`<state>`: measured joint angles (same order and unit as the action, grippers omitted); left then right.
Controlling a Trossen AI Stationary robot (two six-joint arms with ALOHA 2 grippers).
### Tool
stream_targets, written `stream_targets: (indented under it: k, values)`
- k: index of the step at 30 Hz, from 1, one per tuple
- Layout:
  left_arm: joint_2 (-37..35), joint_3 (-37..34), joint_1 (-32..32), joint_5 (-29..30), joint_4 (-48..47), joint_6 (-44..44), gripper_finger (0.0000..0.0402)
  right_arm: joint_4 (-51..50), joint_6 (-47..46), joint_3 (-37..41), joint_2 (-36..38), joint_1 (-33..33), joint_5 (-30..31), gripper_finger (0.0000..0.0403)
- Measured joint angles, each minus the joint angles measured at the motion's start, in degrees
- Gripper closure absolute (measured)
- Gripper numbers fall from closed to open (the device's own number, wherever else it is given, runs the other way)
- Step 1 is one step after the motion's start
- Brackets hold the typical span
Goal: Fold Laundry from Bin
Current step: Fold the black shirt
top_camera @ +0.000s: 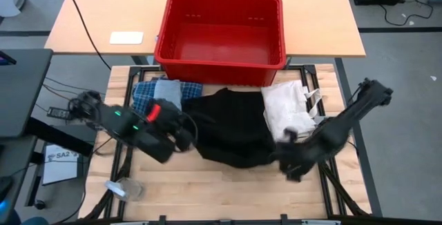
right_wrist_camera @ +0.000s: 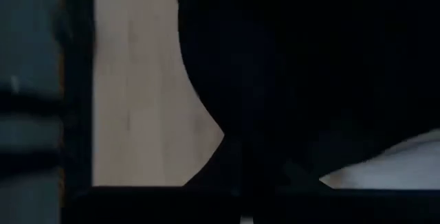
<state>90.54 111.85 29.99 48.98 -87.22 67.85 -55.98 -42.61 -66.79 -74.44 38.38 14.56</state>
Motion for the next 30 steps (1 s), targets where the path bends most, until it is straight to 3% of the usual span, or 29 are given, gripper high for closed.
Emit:
stream_targets:
  k: [3,7,11,18,23,30]
  values:
    - [-3.8,0.0,-0.6,3.9,2.5,-5.0,0.0401,-10.4,-1.5,-9.9,6.4,0.9,7.4,0.0393]
    - [-8.2,0.0,-0.6,9.7,11.3,-17.3,0.0401,-16.6,1.9,-21.6,11.2,1.3,13.8,0.0393]
    - [-11.9,0.0,-0.6,11.9,26.8,-35.2,0.0401,-16.1,9.6,-33.5,14.8,1.3,18.8,0.0393]
    - [-14.5,0.0,-0.5,11.9,55.9,-66.6,0.0401,-10.9,24.5,-50.3,15.0,1.3,20.2,0.0393]
    - [-15.6,0.0,-0.5,12.1,59.8,-70.9,0.0401,-12.8,25.2,-55.0,14.8,1.3,21.7,0.0393]
    - [-17.9,-0.1,4.6,13.6,54.1,-66.1,0.0401,-25.1,9.3,-56.2,14.9,1.2,23.3,0.0394]
